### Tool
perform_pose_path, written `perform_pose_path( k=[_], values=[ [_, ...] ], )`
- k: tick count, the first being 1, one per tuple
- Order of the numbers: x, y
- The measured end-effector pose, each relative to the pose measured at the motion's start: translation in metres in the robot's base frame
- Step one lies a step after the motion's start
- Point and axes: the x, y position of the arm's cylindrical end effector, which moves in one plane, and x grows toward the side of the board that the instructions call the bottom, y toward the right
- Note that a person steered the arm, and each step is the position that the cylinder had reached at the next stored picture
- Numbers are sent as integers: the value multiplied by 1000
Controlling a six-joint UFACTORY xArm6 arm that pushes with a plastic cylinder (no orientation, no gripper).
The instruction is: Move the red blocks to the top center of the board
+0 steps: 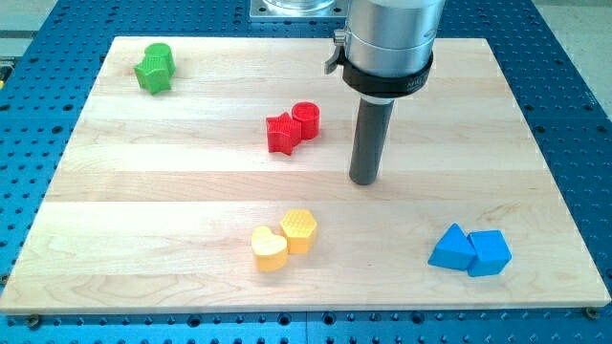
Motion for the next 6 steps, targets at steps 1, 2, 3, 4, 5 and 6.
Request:
perform_pose_path(
  k=[1,2,3,4,5,6],
  values=[
    [0,0],
    [1,2],
    [-39,17],
    [-101,23],
    [-103,15],
    [-11,-50]
  ],
)
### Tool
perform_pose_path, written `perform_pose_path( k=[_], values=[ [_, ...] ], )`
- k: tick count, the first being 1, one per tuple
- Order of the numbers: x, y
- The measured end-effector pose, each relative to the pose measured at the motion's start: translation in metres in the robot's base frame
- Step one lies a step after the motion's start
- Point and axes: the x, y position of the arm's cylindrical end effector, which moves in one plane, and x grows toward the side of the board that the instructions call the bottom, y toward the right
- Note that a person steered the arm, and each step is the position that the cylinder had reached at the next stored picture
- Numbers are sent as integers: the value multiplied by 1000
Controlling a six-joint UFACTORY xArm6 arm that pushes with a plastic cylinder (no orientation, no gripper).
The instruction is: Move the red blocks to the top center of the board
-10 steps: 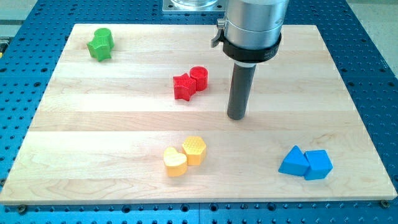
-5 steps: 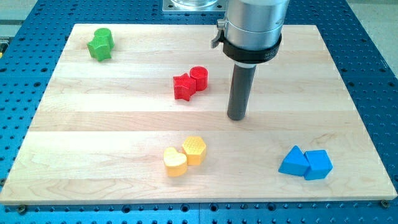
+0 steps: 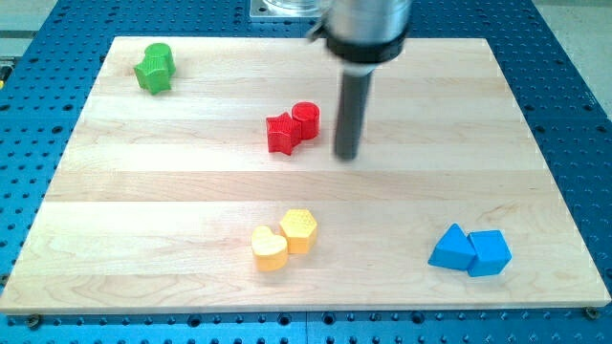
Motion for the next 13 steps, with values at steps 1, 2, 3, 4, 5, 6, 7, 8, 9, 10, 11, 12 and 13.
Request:
perform_pose_path(
  k=[1,2,3,4,5,6,7,8,9,10,11,12,13],
  values=[
    [-1,-65],
    [-30,-47],
    [-67,-12],
    [-126,-11],
    [-147,7],
    [-179,15],
    [-179,32],
    [-201,101],
    [-266,105],
    [-254,81],
    [-231,58],
    [-223,56],
    [-214,54]
  ],
)
